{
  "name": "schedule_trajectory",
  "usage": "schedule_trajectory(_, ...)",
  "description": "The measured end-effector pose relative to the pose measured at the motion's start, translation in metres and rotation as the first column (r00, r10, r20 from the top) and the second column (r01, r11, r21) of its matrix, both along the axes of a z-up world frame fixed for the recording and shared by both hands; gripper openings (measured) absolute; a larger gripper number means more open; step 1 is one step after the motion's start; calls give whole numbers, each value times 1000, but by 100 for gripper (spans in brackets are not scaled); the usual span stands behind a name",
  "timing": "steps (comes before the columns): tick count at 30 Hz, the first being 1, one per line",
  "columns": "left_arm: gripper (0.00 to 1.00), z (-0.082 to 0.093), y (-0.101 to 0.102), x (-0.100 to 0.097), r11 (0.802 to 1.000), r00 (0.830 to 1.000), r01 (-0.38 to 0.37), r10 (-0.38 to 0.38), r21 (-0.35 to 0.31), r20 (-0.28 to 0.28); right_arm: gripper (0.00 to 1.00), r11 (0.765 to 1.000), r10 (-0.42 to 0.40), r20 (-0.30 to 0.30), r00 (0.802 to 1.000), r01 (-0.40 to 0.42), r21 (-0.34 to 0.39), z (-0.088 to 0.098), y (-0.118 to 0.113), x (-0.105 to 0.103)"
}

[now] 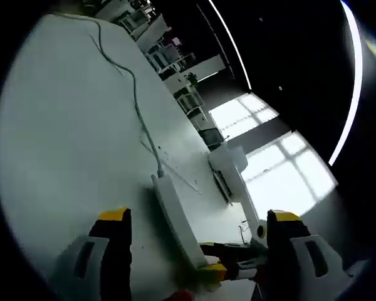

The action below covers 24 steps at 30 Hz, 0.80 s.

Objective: Pick up the power strip scattered on the table, fix it on the side mounting bracket of the table, and press the switch

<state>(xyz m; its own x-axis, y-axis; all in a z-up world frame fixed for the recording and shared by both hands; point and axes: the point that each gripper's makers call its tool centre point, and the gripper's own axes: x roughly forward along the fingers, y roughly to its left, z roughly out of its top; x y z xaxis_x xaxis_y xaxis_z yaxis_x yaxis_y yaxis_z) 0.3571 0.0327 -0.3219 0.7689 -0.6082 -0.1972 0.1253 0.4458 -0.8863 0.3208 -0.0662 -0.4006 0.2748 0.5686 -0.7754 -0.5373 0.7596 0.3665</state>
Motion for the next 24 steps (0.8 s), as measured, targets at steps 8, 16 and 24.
schedule_trajectory(8, 93, -11, -14, 0, 1000, 999, 13, -13, -6, -33, 51, 1000, -1, 16, 1000, 1, -8, 0, 1, -4)
schedule_trajectory(16, 89, -16, -4, 28, 999, 997, -14, 11, -46, -76, 51, 1000, 5, 18, 1000, -5, -23, -1, 3, -8)
schedule_trajectory(24, 89, -14, -20, 45, 998, 997, 9, -14, -63, -77, 52, 1000, 12, 14, 1000, -12, -29, -5, 2, 7)
